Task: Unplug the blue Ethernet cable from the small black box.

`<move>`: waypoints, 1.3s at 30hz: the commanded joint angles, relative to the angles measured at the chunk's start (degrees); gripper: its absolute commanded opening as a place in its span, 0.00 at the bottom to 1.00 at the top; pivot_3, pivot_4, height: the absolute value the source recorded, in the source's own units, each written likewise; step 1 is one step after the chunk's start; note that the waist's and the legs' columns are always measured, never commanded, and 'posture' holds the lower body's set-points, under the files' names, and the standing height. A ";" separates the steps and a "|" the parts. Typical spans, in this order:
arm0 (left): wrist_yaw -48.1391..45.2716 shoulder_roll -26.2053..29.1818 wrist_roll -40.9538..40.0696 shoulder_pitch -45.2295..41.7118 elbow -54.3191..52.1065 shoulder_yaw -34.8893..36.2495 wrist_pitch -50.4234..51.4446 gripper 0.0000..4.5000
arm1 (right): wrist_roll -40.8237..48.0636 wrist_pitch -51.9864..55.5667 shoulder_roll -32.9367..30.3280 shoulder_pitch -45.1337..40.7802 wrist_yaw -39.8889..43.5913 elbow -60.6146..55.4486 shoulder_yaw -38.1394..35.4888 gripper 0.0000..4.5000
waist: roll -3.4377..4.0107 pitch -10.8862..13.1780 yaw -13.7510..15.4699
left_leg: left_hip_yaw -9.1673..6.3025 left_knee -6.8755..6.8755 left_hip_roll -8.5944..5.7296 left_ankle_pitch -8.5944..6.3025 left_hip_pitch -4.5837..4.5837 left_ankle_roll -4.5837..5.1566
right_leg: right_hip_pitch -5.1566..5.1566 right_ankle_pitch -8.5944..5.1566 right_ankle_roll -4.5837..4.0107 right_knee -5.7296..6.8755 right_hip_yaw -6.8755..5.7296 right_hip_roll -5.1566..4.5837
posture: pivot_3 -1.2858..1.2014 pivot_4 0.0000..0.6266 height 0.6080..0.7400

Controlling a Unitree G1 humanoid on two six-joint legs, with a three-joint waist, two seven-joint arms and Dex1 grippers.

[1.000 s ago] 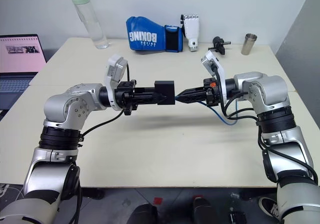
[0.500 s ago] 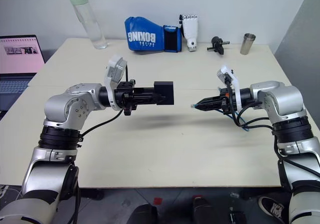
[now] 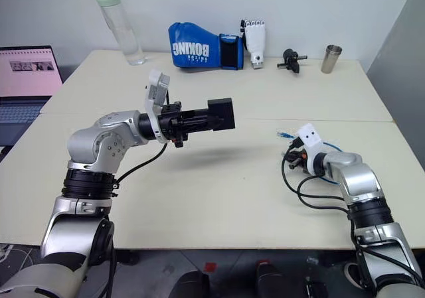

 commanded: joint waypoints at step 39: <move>28.17 -0.77 13.40 2.51 11.39 8.22 -17.71 0.17 | 29.56 13.94 1.60 3.48 -1.98 -42.22 -12.24 0.98 | 0.03 0.02 0.12 | -0.23 0.00 -0.04 -0.02 -0.04 0.03 | 0.08 0.00 0.01 -0.05 -0.08 0.00 | 0.52 0.24 1.00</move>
